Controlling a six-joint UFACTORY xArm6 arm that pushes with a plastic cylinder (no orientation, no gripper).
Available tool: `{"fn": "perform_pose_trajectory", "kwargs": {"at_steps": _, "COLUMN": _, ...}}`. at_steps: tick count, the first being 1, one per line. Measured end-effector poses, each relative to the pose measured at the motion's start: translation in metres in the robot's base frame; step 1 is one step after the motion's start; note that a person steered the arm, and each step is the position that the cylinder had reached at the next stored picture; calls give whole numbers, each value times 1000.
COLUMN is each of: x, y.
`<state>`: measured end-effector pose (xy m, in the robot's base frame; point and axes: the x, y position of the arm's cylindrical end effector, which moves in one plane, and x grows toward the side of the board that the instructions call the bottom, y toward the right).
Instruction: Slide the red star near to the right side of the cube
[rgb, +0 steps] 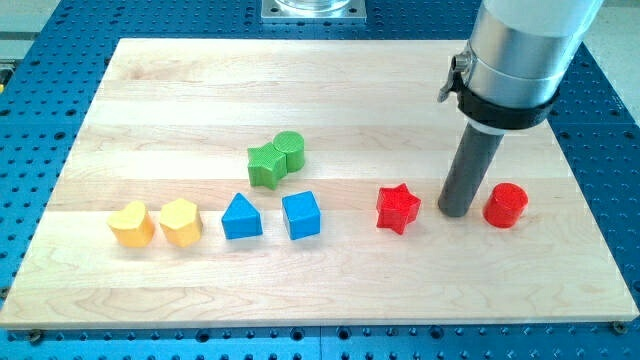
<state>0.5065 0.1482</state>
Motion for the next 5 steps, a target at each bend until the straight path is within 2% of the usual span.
{"fn": "perform_pose_trajectory", "kwargs": {"at_steps": 5, "x": 18, "y": -58}}
